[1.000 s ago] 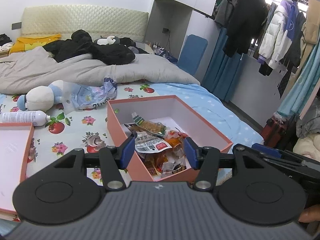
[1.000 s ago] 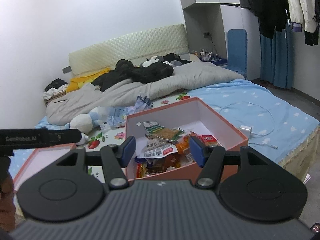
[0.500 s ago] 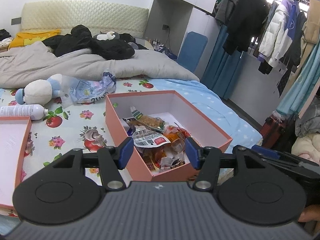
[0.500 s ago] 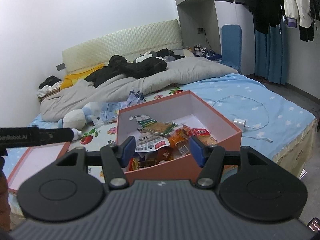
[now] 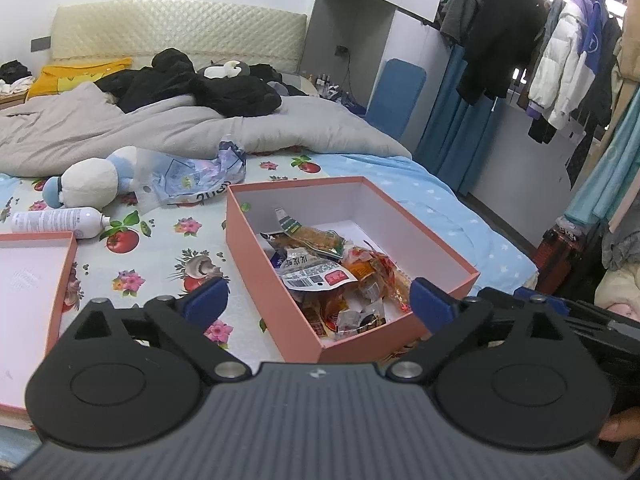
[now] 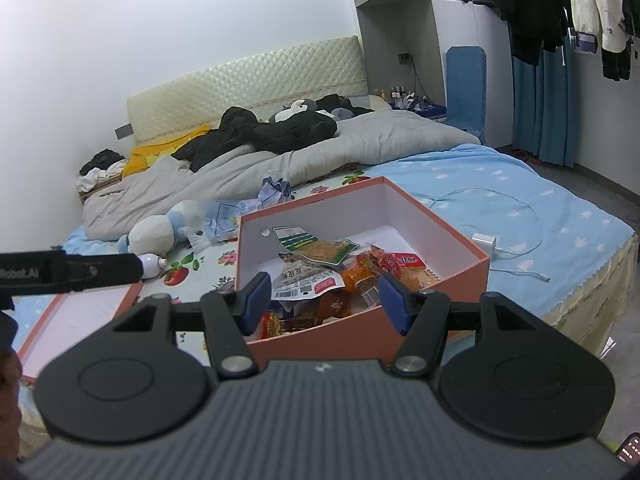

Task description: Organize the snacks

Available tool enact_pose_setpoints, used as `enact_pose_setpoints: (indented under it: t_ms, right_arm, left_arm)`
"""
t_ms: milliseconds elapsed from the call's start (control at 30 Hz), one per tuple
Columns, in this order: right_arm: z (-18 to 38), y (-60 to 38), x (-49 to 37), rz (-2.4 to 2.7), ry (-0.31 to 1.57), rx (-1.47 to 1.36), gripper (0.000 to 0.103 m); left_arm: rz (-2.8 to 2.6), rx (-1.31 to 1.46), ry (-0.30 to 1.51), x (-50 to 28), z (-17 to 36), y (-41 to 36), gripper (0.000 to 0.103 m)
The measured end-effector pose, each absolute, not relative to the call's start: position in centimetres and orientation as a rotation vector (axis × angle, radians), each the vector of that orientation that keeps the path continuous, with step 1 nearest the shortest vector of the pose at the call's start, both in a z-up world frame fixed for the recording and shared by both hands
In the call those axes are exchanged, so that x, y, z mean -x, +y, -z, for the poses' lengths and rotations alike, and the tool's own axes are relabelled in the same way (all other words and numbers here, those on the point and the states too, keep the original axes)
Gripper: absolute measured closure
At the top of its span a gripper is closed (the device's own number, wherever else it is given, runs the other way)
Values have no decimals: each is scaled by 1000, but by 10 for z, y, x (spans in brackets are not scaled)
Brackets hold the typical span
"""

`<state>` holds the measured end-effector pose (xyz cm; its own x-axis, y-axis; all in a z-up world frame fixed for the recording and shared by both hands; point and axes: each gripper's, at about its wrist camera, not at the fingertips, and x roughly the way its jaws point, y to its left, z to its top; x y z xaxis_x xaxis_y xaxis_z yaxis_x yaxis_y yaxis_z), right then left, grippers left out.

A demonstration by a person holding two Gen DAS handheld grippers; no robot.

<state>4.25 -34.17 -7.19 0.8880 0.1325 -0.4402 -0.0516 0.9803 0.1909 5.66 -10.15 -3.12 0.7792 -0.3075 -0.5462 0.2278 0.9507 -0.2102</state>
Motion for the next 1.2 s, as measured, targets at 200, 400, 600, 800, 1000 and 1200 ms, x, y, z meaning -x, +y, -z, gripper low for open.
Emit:
enact_pose_setpoints:
  t_ms: [200, 400, 600, 800, 1000, 1200]
  right_arm:
    - [70, -341, -44, -90, 471, -171, 41]
    - [70, -343, -44, -95, 458, -191, 6]
    - [71, -343, -44, -86, 459, -199, 0]
    - [71, -341, -44, -97, 459, -197, 0]
    - [71, -342, -43, -92, 451, -192, 0]
    - [71, -340, -43, -92, 455, -187, 0]
  left_arm:
    - [293, 94, 620, -54, 32, -108, 2]
    - [257, 103, 630, -54, 33, -106, 2]
    - [232, 109, 633, -54, 31, -101, 1]
    - [239, 121, 627, -53, 29, -100, 1]
    - [260, 128, 619, -51, 27, -99, 1]
    - [257, 131, 617, -49, 28, -99, 1]
